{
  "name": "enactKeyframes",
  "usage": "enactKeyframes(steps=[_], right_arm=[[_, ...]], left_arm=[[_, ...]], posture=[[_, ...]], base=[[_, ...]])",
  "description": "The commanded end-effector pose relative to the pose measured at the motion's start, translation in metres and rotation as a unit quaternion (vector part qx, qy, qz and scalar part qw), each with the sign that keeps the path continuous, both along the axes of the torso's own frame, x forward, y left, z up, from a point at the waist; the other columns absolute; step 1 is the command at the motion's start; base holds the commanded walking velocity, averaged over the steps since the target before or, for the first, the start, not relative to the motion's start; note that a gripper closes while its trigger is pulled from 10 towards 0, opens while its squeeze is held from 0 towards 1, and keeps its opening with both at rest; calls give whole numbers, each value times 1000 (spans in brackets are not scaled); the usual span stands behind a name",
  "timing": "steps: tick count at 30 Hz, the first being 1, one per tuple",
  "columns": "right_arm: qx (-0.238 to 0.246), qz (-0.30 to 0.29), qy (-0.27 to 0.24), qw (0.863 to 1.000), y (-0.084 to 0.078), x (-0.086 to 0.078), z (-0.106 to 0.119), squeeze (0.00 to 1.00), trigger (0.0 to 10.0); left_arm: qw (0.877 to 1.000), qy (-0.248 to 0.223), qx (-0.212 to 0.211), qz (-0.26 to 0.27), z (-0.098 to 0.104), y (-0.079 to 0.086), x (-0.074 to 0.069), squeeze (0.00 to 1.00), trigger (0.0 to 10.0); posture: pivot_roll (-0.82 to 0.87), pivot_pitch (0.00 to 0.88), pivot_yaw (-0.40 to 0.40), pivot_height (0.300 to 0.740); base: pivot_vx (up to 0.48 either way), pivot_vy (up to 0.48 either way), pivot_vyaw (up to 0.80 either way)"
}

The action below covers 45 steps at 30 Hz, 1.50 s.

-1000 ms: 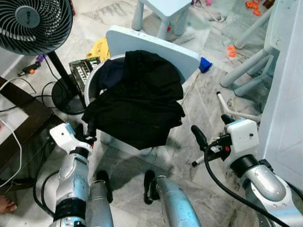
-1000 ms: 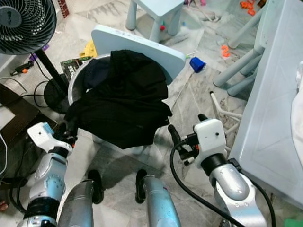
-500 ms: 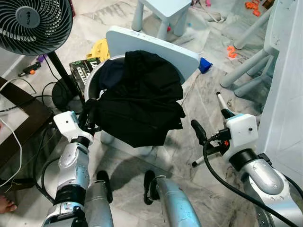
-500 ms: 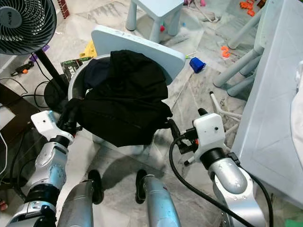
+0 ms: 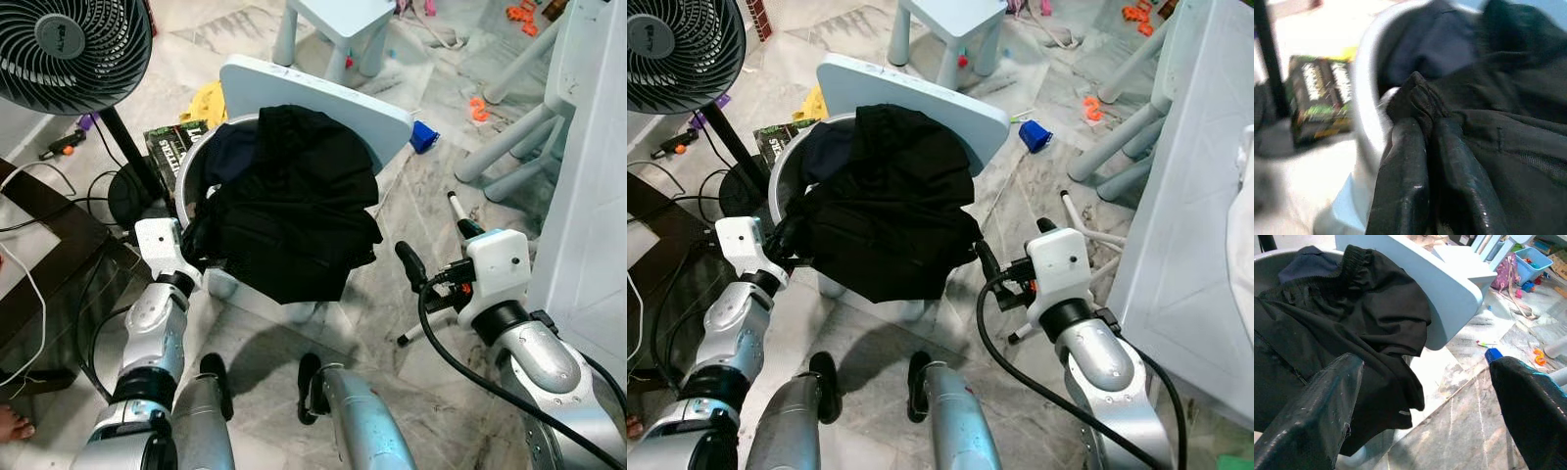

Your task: Hang hanger

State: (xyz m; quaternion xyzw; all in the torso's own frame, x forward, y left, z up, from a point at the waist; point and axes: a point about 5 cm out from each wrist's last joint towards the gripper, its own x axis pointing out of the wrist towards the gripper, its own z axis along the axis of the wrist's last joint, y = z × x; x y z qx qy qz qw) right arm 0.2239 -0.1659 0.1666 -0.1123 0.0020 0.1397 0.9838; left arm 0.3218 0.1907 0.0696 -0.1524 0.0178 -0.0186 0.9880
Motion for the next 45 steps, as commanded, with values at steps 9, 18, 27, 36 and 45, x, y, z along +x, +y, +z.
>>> enactKeyframes(steps=[9,18,27,36,45], right_arm=[[-7,1,2,1000,-2,4,-3,0,10000],[-6,7,-3,1000,0,7,-3,0,10000],[-5,10,-6,1000,2,10,-3,0,10000],[-6,10,-5,1000,1,9,-5,0,10000],[-5,10,-6,1000,3,13,-6,0,10000]], left_arm=[[982,96,-141,79,-35,-6,-11,1000,10000],[967,94,-215,95,-36,-10,-11,1000,10000],[965,88,-230,92,-26,-12,-2,1000,10000],[966,80,-228,88,-20,-11,3,0,0],[968,77,-225,81,-18,-11,6,0,0]], posture=[[-143,295,-161,740],[-139,287,-162,740],[-132,285,-162,740],[-138,280,-160,740],[-132,268,-156,740]], base=[[0,0,0],[0,0,0],[0,0,0],[0,0,0],[0,0,0]])
